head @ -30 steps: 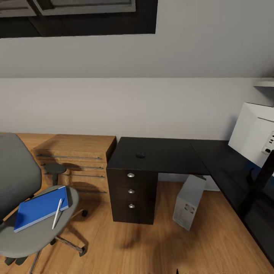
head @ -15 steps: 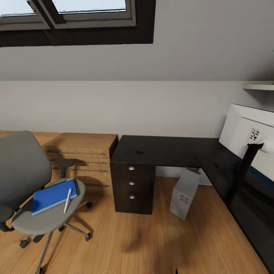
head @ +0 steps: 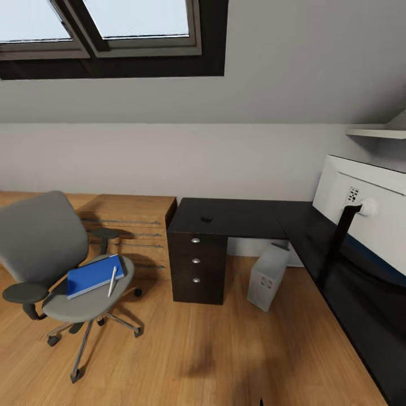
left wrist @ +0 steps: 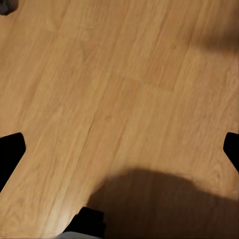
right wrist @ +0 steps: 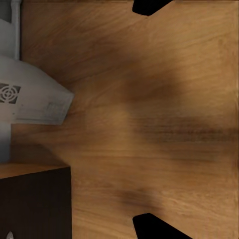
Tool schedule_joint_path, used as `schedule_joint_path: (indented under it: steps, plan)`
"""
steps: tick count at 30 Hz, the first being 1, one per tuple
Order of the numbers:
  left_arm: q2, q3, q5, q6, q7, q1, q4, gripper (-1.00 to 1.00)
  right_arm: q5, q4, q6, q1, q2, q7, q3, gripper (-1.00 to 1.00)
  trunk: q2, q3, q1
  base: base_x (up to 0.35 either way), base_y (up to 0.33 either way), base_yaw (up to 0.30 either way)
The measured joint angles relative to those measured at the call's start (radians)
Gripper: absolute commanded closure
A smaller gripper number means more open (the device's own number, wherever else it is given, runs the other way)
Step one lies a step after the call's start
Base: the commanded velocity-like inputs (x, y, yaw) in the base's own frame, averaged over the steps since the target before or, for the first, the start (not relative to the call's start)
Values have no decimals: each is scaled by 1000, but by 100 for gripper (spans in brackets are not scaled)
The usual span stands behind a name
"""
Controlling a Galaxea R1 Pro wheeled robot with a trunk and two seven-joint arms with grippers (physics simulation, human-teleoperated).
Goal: In the bedroom, organize the workspace by keeping the computer under the desk, ensuring the monitor is on the desk, placing the keyboard on the desk next to the monitor, placing the mouse on the desk next to the keyboard, moving the folder from the swivel chair onto the desk next to the mouse, stacking the notebook on top of the folder with the pen on top of the notebook, and positioning the swivel chair next to the desk.
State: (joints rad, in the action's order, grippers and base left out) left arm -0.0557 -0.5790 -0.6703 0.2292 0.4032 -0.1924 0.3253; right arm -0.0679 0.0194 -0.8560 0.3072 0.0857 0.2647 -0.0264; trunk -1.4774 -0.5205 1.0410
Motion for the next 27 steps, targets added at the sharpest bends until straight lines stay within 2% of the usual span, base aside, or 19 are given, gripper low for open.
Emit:
schedule_joint_path:
  steps: [5,14,21,23,27]
  plan:
    - [0,0,0,0,0,0,0,-100,0,0,0,0,0,0,0,-100,35,17,-19,-272,-71,-65]
    - [6,13,-8,-2,7,0,0,-100,0,-1,1,0,-4,4,-1,-100,98,48,-54,-49,-30,-28]
    - [12,16,-13,4,5,0,-123,-100,1,-2,19,-82,-30,7,-3,-100,147,70,-81,-31,-1,-1]
    - [13,17,-29,6,3,0,-168,-100,3,-1,21,-126,-43,10,-4,-100,161,76,-88,-225,0,0]
    - [14,17,-58,7,1,0,-215,-100,3,1,24,-163,-59,10,-3,-100,189,88,-104,-278,0,0]
